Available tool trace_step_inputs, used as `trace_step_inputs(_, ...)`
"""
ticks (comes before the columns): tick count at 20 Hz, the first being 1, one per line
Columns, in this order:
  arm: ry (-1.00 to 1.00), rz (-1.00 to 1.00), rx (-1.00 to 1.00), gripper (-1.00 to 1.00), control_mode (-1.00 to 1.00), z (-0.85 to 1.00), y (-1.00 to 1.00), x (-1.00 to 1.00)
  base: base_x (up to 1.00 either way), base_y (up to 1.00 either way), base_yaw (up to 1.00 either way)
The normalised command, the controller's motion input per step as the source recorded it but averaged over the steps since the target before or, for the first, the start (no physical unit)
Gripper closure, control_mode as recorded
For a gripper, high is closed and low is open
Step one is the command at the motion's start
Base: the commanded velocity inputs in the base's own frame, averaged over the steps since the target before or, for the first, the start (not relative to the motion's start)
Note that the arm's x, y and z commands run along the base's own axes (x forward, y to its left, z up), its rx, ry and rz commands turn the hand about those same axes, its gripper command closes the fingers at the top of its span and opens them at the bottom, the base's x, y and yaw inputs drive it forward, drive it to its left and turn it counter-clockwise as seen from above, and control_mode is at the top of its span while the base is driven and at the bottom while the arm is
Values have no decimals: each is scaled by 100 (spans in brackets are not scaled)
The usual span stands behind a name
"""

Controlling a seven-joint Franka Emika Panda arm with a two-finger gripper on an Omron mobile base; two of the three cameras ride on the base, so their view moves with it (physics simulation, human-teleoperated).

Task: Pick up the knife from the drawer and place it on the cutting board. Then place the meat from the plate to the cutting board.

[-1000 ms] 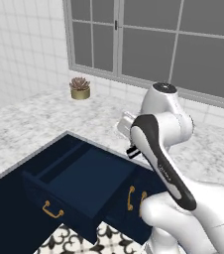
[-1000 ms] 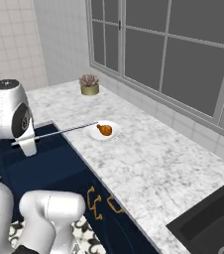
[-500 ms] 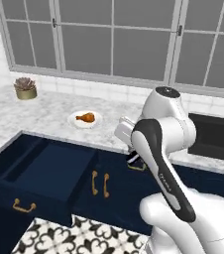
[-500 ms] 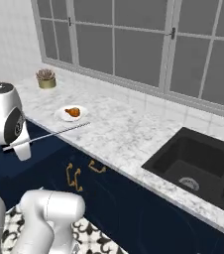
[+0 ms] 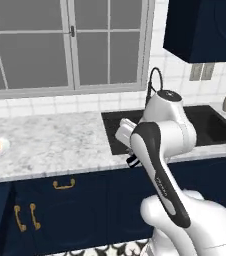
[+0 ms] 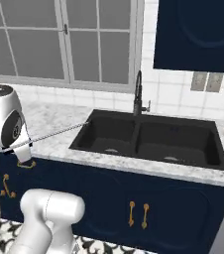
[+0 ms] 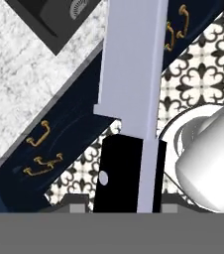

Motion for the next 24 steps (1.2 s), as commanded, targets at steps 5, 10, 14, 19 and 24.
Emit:
trace_step_inputs(5, 0, 0, 0, 100, 100, 0, 0, 0, 0, -98, -64)
trace_step_inputs(10, 0, 0, 0, 100, 100, 0, 0, 0, 12, -100, -53)
trace_step_inputs(14, 0, 0, 0, 100, 100, 0, 0, 0, 51, -100, -38)
trace_step_inputs(19, 0, 0, 0, 100, 100, 0, 0, 0, 78, -100, -9)
trace_step_inputs(24, 0, 0, 0, 100, 100, 0, 0, 0, 67, -100, 1)
